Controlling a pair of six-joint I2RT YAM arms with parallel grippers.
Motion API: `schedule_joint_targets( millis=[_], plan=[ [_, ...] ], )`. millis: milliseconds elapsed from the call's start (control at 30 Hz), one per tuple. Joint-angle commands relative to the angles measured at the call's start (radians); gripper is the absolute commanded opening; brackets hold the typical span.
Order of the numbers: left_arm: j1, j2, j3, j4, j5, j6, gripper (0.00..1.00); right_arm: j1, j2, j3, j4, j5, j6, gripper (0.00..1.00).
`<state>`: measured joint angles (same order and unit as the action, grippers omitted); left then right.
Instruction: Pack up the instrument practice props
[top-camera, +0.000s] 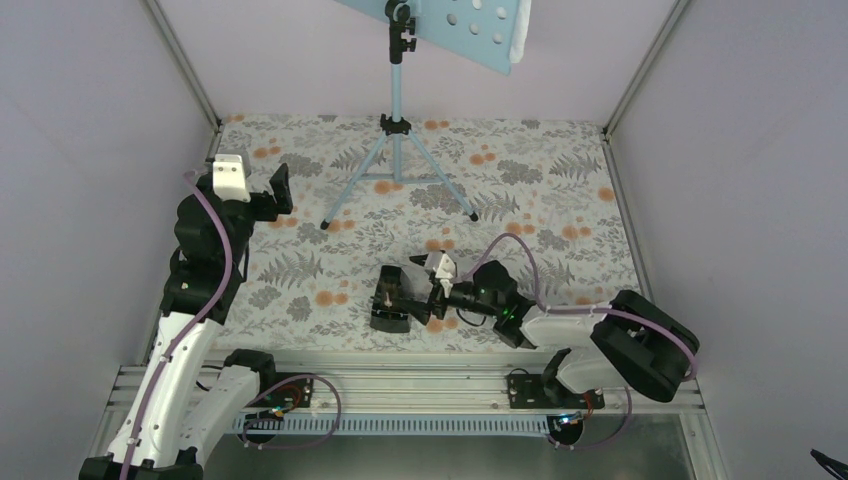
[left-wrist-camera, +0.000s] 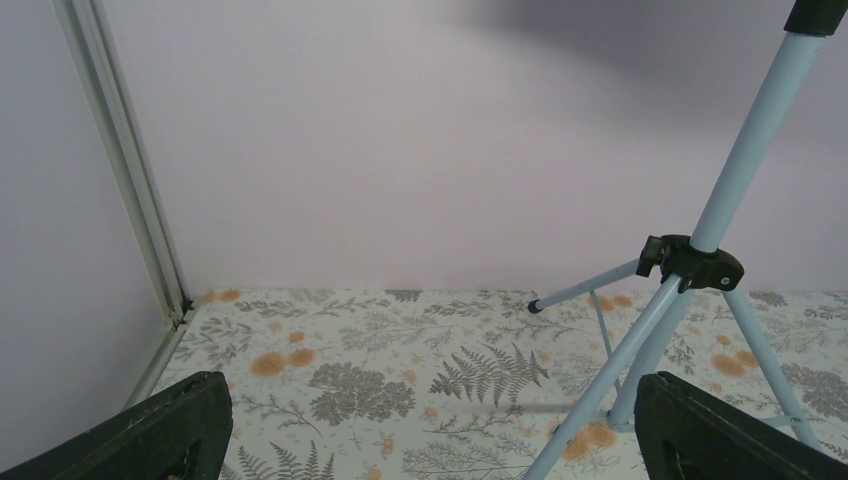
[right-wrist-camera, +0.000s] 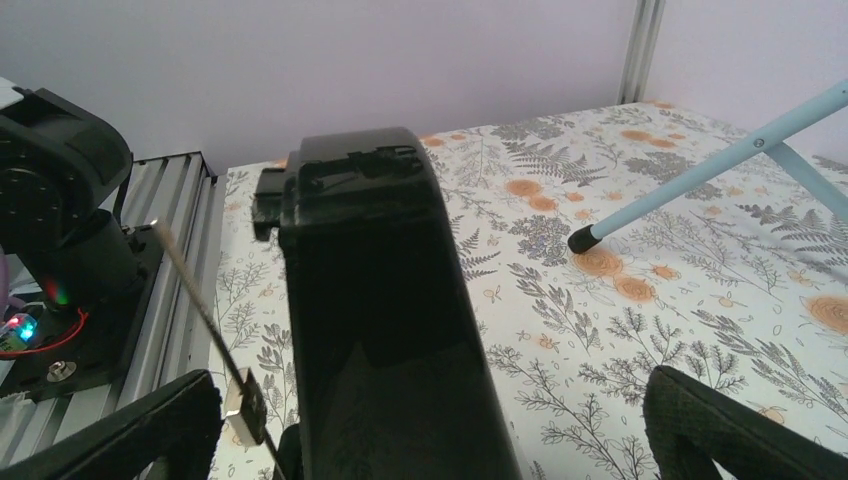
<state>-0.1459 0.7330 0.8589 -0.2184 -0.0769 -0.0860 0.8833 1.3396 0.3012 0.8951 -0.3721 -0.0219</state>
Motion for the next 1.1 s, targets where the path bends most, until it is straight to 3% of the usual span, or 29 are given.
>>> schedule_joint_targets(
  millis=[0,667,1067],
  plan=[
    [0.005,-0.01,-0.008,0.012,0.009,0.008,1.0,0.015,-0.021,-0.036,0.106,0.014,-0.019,1.0],
    [0.005,-0.01,-0.007,0.01,0.012,0.005,1.0,0.12,0.043,0.013,0.124,0.327,-0.028,1.0],
    [0.005,-0.013,-0.007,0.009,0.016,0.005,1.0,0.12,0.059,-0.001,0.135,0.375,0.041,0.97]
  ],
)
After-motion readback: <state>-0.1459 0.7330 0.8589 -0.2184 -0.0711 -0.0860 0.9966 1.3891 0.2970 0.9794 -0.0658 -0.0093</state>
